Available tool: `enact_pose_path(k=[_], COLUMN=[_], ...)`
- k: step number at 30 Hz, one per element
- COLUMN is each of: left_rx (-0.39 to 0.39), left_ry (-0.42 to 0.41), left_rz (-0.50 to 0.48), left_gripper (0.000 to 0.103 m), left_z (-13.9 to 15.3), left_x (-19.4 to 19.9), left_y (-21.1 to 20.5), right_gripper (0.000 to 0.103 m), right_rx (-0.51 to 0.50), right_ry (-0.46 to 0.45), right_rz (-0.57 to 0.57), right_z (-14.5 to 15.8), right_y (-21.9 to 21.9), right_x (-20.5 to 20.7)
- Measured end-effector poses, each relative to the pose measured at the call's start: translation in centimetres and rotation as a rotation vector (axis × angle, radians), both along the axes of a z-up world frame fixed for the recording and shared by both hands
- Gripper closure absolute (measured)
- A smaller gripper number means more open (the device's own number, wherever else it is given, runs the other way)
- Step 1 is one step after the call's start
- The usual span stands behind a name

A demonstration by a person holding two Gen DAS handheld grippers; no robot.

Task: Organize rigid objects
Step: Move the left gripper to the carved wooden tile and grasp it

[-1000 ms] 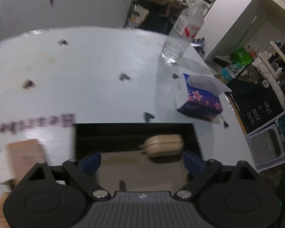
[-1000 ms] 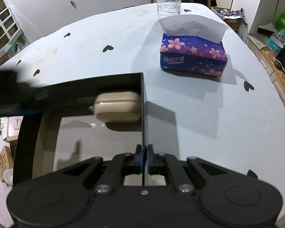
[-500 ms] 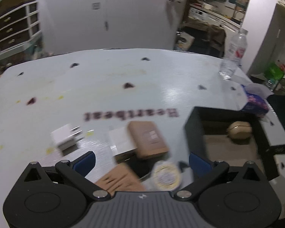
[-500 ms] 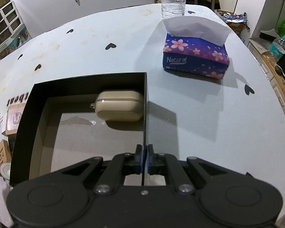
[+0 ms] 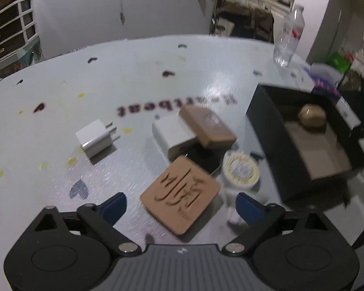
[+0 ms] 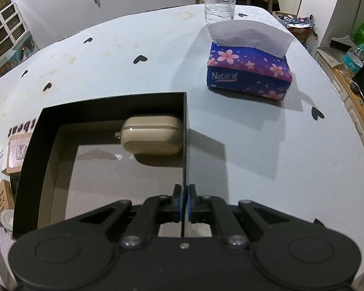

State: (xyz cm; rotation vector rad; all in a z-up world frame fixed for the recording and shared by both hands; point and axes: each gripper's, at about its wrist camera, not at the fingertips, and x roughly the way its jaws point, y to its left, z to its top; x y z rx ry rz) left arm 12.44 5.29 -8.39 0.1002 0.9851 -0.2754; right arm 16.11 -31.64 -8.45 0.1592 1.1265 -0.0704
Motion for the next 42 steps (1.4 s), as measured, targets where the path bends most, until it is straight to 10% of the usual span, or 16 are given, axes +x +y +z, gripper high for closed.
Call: enact_pose_path(k=[11,23,42], left_rx=[-0.001,-0.075,0.051], left_ry=[0.019,0.118,0.125], left_rz=[-0.155,-0.164,-0.06], left_gripper=[0.009,0.021,0.038], left_z=[-2.4,-3.3,-3.4], left_x=[2.9,1.8,2.7], left_y=[0.0,-0.2,-2.5], right_gripper=[0.099,0.098,0.098], right_rx=[-0.007,-0.003,-0.006], right_ry=[0.0,-0.003,-0.003], right_rz=[-0.006,-0.01,-0.005], right_z=[0.0,0.0,0.0], right_y=[0.1,0.1,0.2], right_x=[-0.1,-0.2,-0.2])
